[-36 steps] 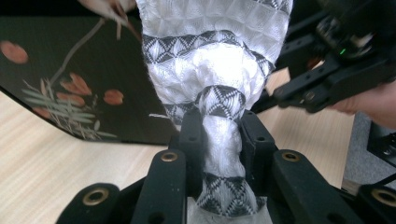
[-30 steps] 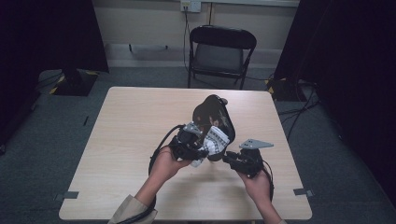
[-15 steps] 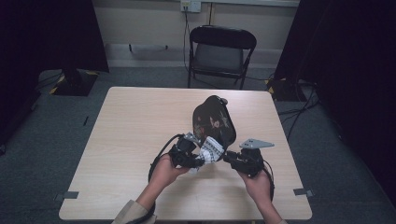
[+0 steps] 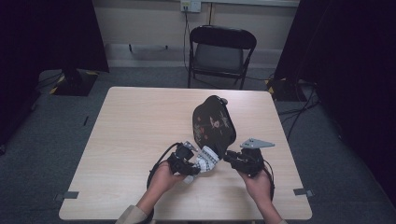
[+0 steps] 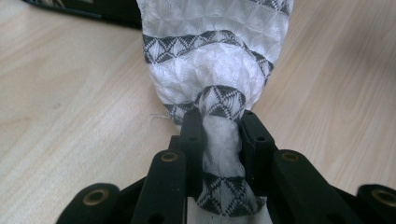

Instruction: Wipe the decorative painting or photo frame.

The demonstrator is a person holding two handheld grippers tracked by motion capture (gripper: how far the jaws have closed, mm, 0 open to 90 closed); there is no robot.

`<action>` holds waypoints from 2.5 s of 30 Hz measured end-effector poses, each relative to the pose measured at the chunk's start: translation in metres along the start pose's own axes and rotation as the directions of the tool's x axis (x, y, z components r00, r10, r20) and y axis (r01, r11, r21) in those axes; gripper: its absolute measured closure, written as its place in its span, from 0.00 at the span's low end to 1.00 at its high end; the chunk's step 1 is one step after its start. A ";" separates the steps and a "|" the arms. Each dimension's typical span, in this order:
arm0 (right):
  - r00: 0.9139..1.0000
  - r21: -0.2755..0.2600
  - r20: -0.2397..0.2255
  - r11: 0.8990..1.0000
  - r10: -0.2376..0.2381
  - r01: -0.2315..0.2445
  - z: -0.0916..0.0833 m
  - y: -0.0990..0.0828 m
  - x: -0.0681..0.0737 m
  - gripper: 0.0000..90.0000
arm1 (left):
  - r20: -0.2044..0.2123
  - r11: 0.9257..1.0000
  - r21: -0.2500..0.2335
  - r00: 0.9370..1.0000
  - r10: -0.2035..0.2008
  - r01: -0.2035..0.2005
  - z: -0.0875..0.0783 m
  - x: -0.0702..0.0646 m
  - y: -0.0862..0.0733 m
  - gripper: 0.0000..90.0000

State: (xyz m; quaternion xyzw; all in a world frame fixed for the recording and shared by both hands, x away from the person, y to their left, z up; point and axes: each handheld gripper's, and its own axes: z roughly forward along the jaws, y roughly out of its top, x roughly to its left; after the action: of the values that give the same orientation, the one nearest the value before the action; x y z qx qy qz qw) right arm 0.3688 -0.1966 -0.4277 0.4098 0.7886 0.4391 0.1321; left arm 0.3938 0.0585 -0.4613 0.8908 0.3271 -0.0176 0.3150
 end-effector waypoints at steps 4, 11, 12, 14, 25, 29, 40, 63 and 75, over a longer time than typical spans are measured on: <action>1.000 -0.002 -0.003 1.000 -0.002 0.002 -0.001 0.000 -0.001 0.79 | -0.017 0.999 0.037 1.000 0.005 -0.004 0.003 0.000 -0.003 0.82; 1.000 -0.009 -0.004 1.000 0.009 -0.009 -0.004 -0.001 -0.002 0.75 | -0.020 1.000 0.022 1.000 -0.004 0.004 -0.003 0.001 -0.007 0.82; 1.000 -0.009 -0.003 1.000 0.009 -0.009 -0.005 -0.001 -0.002 0.74 | -0.015 1.000 0.009 1.000 -0.008 0.008 -0.006 0.001 -0.007 0.82; 1.000 -0.010 -0.005 1.000 0.010 -0.010 -0.005 -0.002 -0.003 0.73 | -0.015 1.000 -0.010 1.000 -0.009 0.009 -0.014 0.001 -0.005 0.82; 1.000 -0.001 -0.004 1.000 0.018 -0.018 -0.009 -0.006 -0.005 0.74 | -0.019 0.982 -0.186 0.999 0.040 -0.042 -0.076 -0.015 0.030 0.82; 1.000 -0.001 0.000 1.000 0.017 -0.017 -0.010 -0.007 -0.005 0.74 | -0.029 0.969 -0.234 0.997 0.069 -0.074 -0.093 -0.025 0.047 0.82; 1.000 0.010 0.020 1.000 0.015 -0.015 -0.012 -0.009 -0.008 0.72 | -0.017 0.957 -0.256 0.991 0.136 -0.135 -0.091 -0.048 0.080 0.82; 1.000 0.007 0.020 1.000 0.006 -0.006 -0.012 -0.006 -0.011 0.72 | -0.018 0.986 -0.120 0.993 0.118 -0.119 -0.046 -0.036 0.043 0.82; 1.000 -0.002 0.022 1.000 0.003 -0.003 -0.013 -0.003 -0.013 0.72 | 0.002 0.996 -0.042 0.997 0.080 -0.080 -0.014 -0.024 0.022 0.82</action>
State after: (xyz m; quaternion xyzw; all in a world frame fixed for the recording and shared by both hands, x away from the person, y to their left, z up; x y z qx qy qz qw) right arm 0.3683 -0.2145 -0.4246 0.4155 0.7862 0.4354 0.1406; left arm 0.3855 0.0404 -0.4324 0.8964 0.2909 0.0002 0.3345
